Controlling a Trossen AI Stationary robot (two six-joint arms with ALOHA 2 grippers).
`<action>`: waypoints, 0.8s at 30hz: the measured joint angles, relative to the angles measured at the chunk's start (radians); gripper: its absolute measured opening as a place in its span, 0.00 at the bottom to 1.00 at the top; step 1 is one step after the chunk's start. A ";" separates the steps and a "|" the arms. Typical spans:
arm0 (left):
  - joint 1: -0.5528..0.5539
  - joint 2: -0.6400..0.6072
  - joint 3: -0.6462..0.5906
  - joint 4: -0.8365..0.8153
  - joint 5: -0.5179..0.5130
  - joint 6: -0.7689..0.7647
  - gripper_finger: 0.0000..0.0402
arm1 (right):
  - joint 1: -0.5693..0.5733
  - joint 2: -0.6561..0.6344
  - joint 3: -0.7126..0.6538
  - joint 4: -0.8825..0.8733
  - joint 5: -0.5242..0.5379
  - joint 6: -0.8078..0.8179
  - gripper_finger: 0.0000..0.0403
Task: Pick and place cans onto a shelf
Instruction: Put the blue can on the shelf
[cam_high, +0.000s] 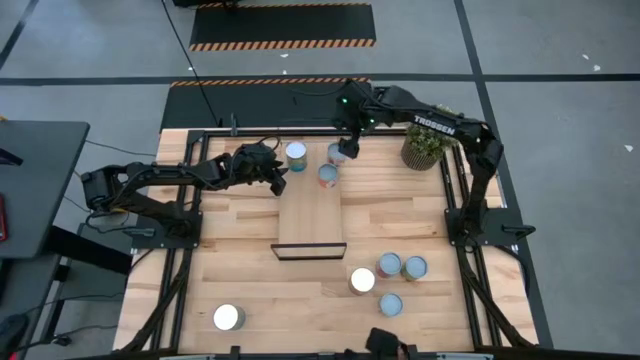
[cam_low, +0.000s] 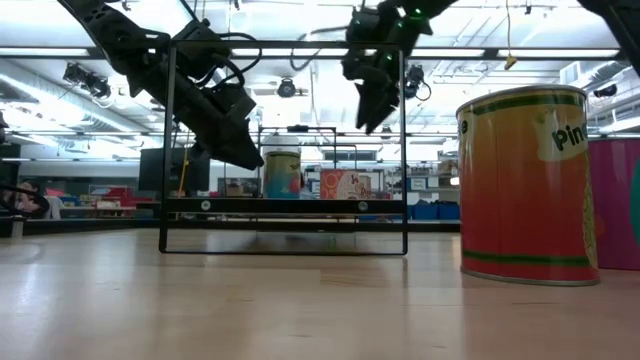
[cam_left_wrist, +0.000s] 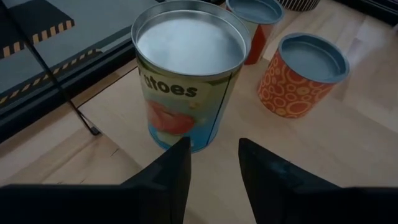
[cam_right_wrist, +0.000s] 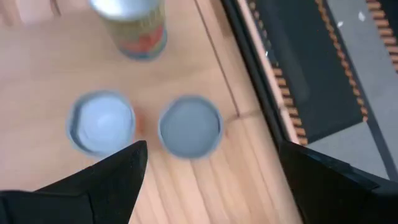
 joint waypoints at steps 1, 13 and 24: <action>0.000 0.000 0.000 0.000 0.000 -0.007 0.35 | -0.006 -0.010 -0.033 0.006 -0.002 -0.005 0.92; 0.000 0.000 0.000 0.000 0.000 -0.016 0.35 | -0.027 -0.044 -0.348 0.231 0.168 -0.064 0.92; -0.001 0.000 -0.001 0.000 -0.027 -0.078 0.35 | -0.039 -0.043 -0.469 0.474 0.183 -0.171 0.92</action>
